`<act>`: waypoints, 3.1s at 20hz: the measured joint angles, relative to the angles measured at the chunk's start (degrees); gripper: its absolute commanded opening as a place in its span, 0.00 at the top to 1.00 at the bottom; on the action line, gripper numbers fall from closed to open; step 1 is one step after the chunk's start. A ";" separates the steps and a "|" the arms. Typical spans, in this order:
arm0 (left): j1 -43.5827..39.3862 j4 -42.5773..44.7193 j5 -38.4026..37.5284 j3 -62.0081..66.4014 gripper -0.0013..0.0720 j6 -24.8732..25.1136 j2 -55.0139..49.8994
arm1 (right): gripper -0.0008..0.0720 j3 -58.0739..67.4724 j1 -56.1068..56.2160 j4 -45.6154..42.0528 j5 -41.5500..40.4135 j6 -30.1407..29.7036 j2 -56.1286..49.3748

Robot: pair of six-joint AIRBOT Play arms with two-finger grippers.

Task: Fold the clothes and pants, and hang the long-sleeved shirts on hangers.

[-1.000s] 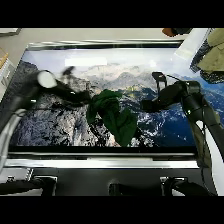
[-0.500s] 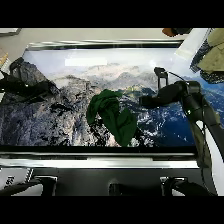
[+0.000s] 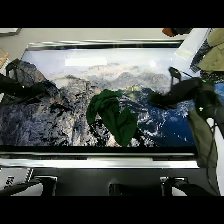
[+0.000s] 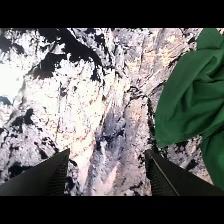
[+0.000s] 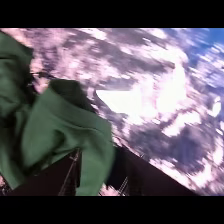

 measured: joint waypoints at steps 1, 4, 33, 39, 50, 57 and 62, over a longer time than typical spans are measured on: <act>0.02 0.00 0.46 -0.50 0.25 0.42 -0.02 | 0.50 -2.29 -2.99 3.15 -0.63 -1.97 0.00; 0.04 0.02 2.95 -2.60 0.25 1.16 -0.02 | 0.47 -12.00 -9.64 13.81 -1.68 -8.74 -0.35; -3.15 -26.03 22.10 -27.21 0.26 14.91 -5.92 | 0.95 -28.09 0.90 35.74 14.78 -20.02 -5.42; -8.52 -35.15 26.99 -30.25 0.26 20.92 -10.62 | 0.95 -28.11 0.90 35.08 13.81 -18.18 -1.66; -12.92 -43.52 31.78 -27.71 0.96 25.16 -14.62 | 0.95 -27.76 0.90 32.96 13.27 -15.96 4.96; -4.42 -39.82 30.38 -14.16 0.96 24.90 -4.26 | 0.95 -11.82 0.92 17.35 13.05 -10.38 10.97; 3.82 -34.75 30.16 -4.02 0.96 21.99 8.98 | 0.95 6.80 0.90 6.54 12.63 -7.41 16.09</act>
